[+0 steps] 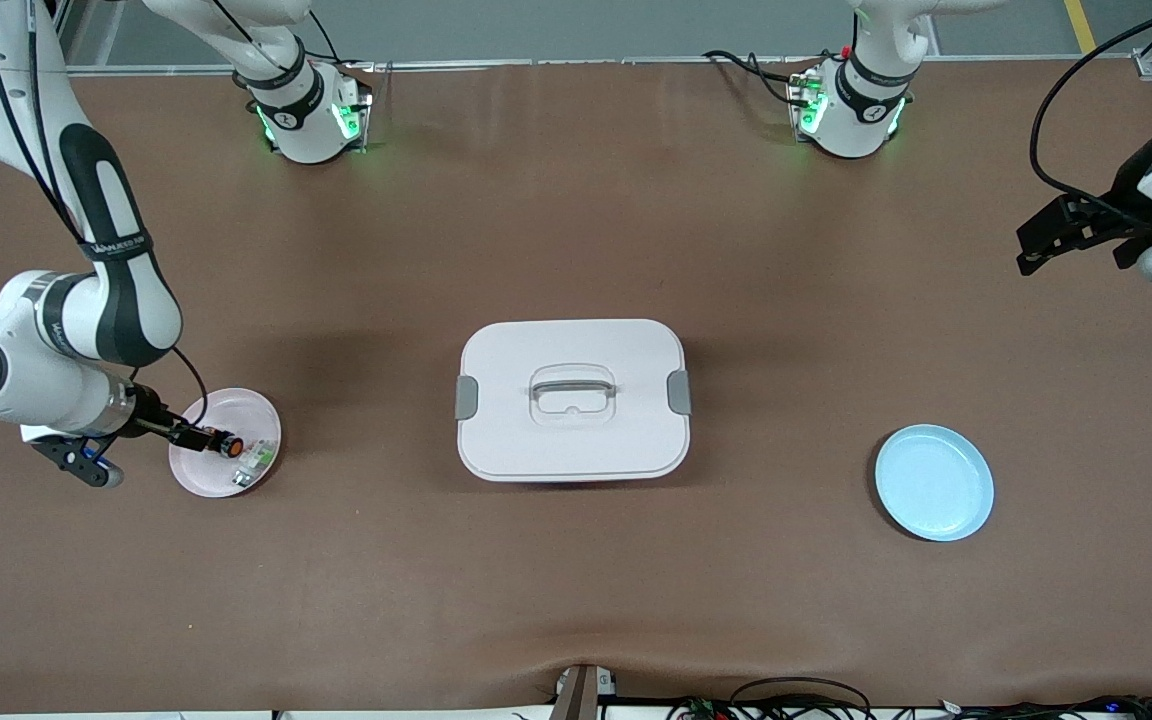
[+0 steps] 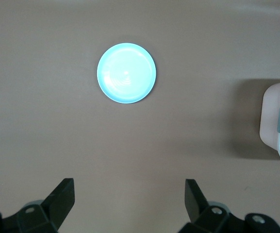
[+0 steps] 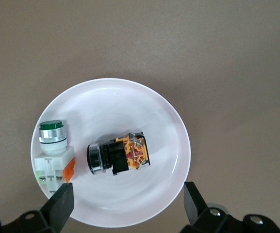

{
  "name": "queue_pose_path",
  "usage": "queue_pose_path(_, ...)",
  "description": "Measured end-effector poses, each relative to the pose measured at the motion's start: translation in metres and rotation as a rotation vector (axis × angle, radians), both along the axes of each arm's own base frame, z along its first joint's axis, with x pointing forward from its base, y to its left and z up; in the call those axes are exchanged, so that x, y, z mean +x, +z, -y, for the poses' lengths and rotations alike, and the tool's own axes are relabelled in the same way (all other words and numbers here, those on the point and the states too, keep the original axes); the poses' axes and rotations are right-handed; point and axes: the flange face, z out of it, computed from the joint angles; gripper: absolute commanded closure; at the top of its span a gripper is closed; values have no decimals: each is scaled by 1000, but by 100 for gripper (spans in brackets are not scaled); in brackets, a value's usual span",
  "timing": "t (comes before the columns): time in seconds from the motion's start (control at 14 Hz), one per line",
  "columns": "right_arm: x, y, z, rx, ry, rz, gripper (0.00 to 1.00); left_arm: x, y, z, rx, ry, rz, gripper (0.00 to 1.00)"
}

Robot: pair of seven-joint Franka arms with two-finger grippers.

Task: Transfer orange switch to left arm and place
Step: 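Move the right gripper down to the black-orange switch on the white plate, then close the right gripper on the black-orange switch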

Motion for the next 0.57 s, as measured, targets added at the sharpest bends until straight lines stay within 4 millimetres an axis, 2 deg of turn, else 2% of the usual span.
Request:
queue_pose_path(0.29,2,-31,-1,-2,10,6,0,1,-2,1,0,-2,-3,0)
queue_pose_path(0.57,5,-51,-1,-7,11,28,0,1,-2,1,0,-2,-4,0)
